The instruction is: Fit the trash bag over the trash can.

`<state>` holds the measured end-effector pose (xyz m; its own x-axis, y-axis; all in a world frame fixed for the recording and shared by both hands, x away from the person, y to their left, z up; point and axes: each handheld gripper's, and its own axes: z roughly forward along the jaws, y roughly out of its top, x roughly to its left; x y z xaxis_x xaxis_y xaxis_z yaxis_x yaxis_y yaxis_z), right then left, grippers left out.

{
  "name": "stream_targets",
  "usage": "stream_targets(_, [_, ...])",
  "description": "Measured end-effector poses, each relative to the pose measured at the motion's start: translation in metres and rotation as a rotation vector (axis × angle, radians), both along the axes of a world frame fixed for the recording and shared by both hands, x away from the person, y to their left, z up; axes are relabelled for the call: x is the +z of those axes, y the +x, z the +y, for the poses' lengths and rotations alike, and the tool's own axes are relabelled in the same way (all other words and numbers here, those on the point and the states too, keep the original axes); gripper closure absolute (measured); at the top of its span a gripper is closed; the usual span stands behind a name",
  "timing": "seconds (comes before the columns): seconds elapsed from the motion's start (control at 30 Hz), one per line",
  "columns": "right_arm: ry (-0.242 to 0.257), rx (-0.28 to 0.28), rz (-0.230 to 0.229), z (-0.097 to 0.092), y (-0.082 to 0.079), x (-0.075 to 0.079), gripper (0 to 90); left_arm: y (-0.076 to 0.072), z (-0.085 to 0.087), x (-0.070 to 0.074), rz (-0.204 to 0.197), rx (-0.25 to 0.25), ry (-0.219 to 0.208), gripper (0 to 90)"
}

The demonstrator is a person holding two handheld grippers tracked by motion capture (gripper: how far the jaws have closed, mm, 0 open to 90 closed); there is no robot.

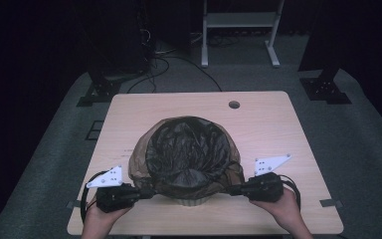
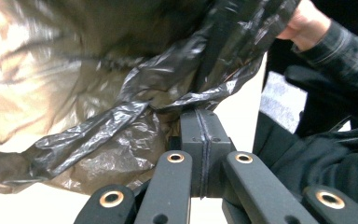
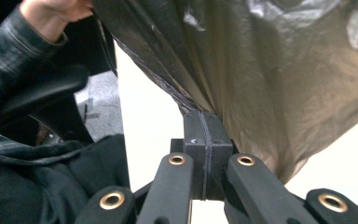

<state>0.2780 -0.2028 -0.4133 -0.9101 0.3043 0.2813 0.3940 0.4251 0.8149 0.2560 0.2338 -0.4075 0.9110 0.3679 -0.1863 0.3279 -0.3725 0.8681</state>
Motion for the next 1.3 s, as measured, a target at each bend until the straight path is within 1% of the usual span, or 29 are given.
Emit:
stream_targets(0.03, [0.0,-0.002,0.007,0.0,0.001,-0.004,89.8,0.002,-0.001,-0.004,0.005,0.004,-0.005,89.8])
stream_targets(0.1, [-0.007,-0.017,0.019,0.001,0.003,-0.016,89.8,0.005,-0.005,-0.014,0.0,0.011,0.011,89.8])
stream_targets(0.2, [-0.013,-0.023,0.026,0.001,0.006,-0.022,89.8,0.008,-0.007,-0.021,-0.001,0.011,0.021,89.8])
stream_targets(0.23, [-0.024,-0.025,0.031,0.002,0.006,-0.024,89.8,0.009,-0.009,-0.024,0.01,0.013,0.03,89.8])
stream_targets(0.33, [-0.043,-0.03,0.041,0.003,0.009,-0.03,89.8,0.013,-0.014,-0.033,0.008,0.023,0.094,89.4])
stream_targets(0.4, [-0.051,-0.036,0.049,0.004,0.011,-0.034,89.2,0.014,-0.014,-0.038,0.019,0.034,0.098,79.9])
stream_targets(0.43, [-0.048,-0.035,0.05,0.003,0.011,-0.034,84.9,0.014,-0.013,-0.038,0.017,0.039,0.099,79.9])
stream_targets(0.47, [-0.043,-0.04,0.047,0.003,0.011,-0.033,78.5,0.013,-0.012,-0.036,0.011,0.037,0.094,75.9])
stream_targets(0.5, [-0.027,-0.046,0.035,0.001,0.009,-0.028,70.6,0.009,-0.008,-0.027,-0.005,0.021,0.052,68.9])
stream_targets(0.53, [-0.027,-0.046,0.035,0.001,0.009,-0.028,70.6,0.009,-0.008,-0.027,-0.005,0.021,0.052,65.3])
stream_targets(0.57, [-0.018,-0.049,0.02,-0.001,0.008,-0.025,67.8,0.007,-0.004,-0.021,-0.012,0.015,0.031,65.3])
stream_targets(0.6, [-0.007,-0.057,0.015,-0.004,0.006,-0.021,66.6,0.004,-0.001,-0.014,-0.022,0.006,0.01,61.6])
stream_targets(0.67, [0.021,-0.059,-0.005,-0.009,0.005,-0.013,63.7,-0.002,0.007,0.002,-0.041,-0.005,-0.017,55.1])
stream_targets(0.7, [0.047,-0.061,-0.018,-0.014,0.002,-0.005,62.8,-0.008,0.013,0.014,-0.065,-0.007,-0.03,51.8])
stream_targets(0.73, [0.047,-0.061,-0.018,-0.014,0.002,-0.005,62.8,-0.008,0.013,0.014,-0.065,-0.007,-0.03,51.2])
stream_targets(0.77, [0.068,-0.061,-0.034,-0.018,-0.002,0.005,61.8,-0.01,0.016,0.021,-0.078,-0.002,-0.039,50.6])
stream_targets(0.8, [0.068,-0.061,-0.034,-0.018,-0.002,0.005,61.8,-0.012,0.019,0.027,-0.094,0.001,-0.044,50.6])
stream_targets(0.83, [0.089,-0.067,-0.063,-0.022,-0.004,0.015,61.6,-0.013,0.023,0.039,-0.127,0.012,-0.054,50.3])
stream_targets(0.87, [0.089,-0.067,-0.063,-0.022,-0.004,0.015,61.6,-0.013,0.023,0.039,-0.127,0.012,-0.054,50.0])
stream_targets(0.9, [0.115,-0.071,-0.089,-0.026,-0.004,0.026,61.3,-0.012,0.024,0.044,-0.141,0.017,-0.059,49.6])
stream_targets(0.93, [0.115,-0.071,-0.089,-0.026,-0.004,0.026,61.3,-0.01,0.025,0.048,-0.155,0.022,-0.064,49.6])
stream_targets(0.97, [0.138,-0.082,-0.113,-0.029,-0.001,0.038,60.5,-0.008,0.025,0.052,-0.167,0.026,-0.067,48.7])
stream_targets(1.0, [0.138,-0.082,-0.113,-0.029,-0.001,0.038,60.5,-0.005,0.025,0.057,-0.177,0.031,-0.07,48.7])
stream_targets(1.03, [0.151,-0.099,-0.134,-0.029,0.002,0.05,59.4,-0.003,0.024,0.061,-0.187,0.038,-0.071,47.8])
stream_targets(1.07, [0.151,-0.099,-0.134,-0.029,0.002,0.05,59.4,0.0,0.023,0.064,-0.195,0.045,-0.072,47.8])
stream_targets(1.13, [0.157,-0.117,-0.161,-0.028,0.008,0.062,58.0,0.007,0.02,0.072,-0.209,0.05,-0.074,46.8])
stream_targets(1.2, [0.163,-0.134,-0.178,-0.026,0.016,0.073,56.9,0.016,0.017,0.078,-0.207,0.054,-0.078,45.9])
stream_targets(1.23, [0.164,-0.147,-0.193,-0.023,0.026,0.084,56.4,0.02,0.015,0.081,-0.207,0.056,-0.073,45.1])
stream_targets(1.3, [0.168,-0.148,-0.194,-0.02,0.031,0.089,55.1,0.03,0.012,0.087,-0.203,0.063,-0.073,44.7])
